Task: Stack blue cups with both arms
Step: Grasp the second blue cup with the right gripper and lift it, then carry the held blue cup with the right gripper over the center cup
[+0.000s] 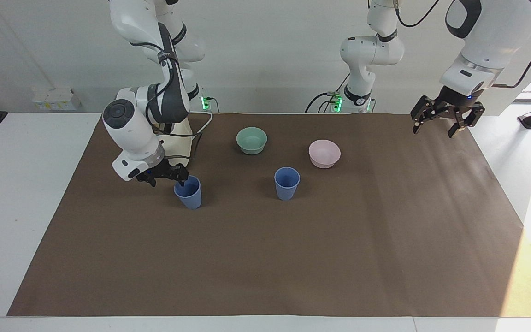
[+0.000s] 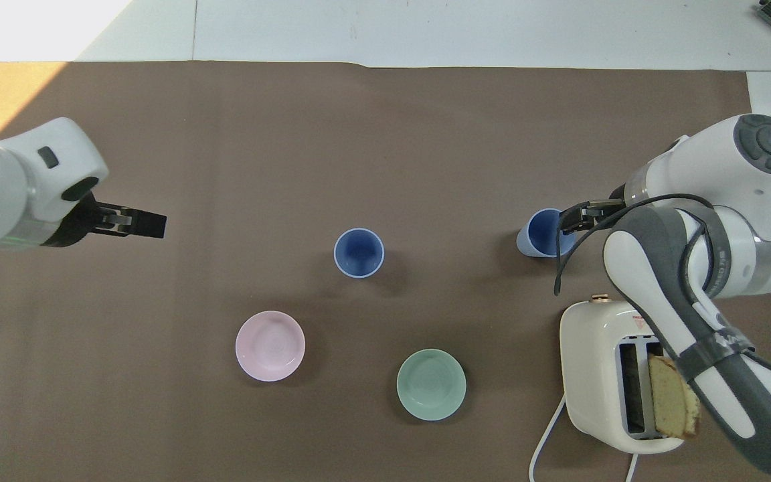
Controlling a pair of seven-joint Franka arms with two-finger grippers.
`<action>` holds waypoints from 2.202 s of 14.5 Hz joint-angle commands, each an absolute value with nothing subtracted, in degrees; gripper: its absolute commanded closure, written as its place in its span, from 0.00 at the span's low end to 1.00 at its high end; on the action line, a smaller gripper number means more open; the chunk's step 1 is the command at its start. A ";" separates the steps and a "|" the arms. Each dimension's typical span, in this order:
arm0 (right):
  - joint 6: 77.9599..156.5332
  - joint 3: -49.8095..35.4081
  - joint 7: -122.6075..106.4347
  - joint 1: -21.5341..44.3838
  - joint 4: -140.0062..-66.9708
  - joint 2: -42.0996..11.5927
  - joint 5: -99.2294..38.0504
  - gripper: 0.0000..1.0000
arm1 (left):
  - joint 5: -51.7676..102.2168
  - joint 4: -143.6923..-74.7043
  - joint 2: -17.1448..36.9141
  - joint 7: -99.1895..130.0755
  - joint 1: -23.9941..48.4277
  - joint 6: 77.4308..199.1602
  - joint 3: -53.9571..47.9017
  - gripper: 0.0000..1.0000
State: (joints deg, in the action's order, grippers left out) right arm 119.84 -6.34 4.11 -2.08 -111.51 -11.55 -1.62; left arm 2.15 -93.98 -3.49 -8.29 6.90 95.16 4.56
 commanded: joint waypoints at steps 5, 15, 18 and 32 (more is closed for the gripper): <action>121.82 -7.03 2.81 -0.79 -111.62 -12.83 -2.90 1.00 | 0.97 -85.78 1.41 -10.90 4.83 88.68 3.78 0.00; 114.64 -7.47 16.50 2.19 -99.70 -13.89 -4.92 1.00 | 1.49 -95.36 -3.16 -11.87 5.89 90.00 3.43 0.00; 106.98 -8.87 21.51 3.42 -92.13 -13.97 -4.92 1.00 | 1.49 -95.27 -3.16 -11.52 5.80 90.18 3.43 0.00; 105.29 -9.14 44.64 24.17 -80.50 -18.10 -4.31 1.00 | 1.67 -92.99 -2.46 -10.90 5.19 90.88 3.51 0.00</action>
